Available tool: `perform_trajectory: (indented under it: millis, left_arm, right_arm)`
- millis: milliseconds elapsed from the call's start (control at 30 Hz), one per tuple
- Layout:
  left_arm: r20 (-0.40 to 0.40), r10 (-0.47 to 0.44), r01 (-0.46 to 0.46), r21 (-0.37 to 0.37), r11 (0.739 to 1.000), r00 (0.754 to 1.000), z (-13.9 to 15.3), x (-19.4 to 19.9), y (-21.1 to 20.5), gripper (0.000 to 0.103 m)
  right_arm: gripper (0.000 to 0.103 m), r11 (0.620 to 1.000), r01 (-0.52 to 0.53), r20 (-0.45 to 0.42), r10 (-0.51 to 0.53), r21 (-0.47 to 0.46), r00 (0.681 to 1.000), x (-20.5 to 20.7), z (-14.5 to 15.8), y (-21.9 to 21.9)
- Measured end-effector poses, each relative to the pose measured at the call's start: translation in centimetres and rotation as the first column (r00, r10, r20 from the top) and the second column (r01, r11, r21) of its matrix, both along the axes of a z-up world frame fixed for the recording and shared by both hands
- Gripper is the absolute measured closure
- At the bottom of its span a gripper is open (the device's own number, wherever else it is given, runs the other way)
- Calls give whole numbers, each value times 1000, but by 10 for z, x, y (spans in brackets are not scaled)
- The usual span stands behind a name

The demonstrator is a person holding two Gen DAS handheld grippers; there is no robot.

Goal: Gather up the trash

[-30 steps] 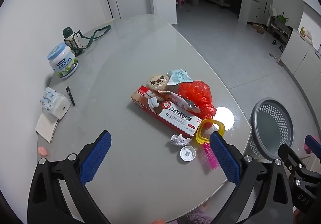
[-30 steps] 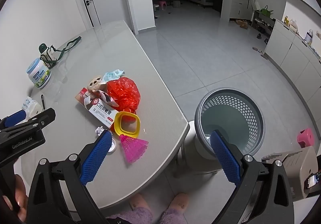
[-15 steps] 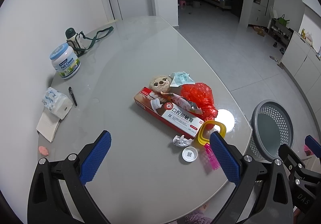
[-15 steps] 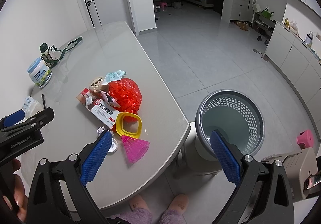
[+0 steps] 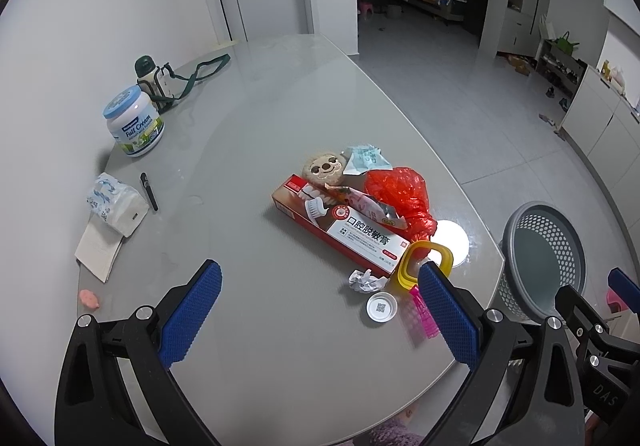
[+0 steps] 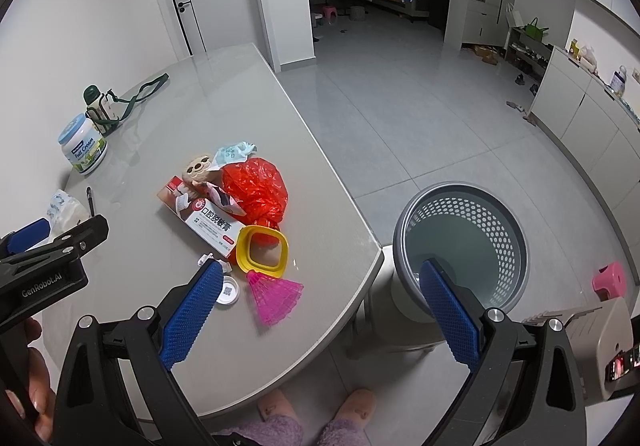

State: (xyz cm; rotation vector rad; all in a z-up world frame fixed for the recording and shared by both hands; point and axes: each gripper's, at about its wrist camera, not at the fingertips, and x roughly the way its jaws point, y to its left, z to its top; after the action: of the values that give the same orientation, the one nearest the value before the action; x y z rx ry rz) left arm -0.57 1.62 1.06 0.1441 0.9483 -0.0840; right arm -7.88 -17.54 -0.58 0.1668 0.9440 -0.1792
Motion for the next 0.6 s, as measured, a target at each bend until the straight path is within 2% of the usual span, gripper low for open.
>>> perform_trajectory:
  millis: [600]
  left_arm:
    - [14,0,0,-1,1000,1000,4,-1,2,6]
  right_arm:
    - [9,1000,-5,2,5,-3,1000,1,2,2]
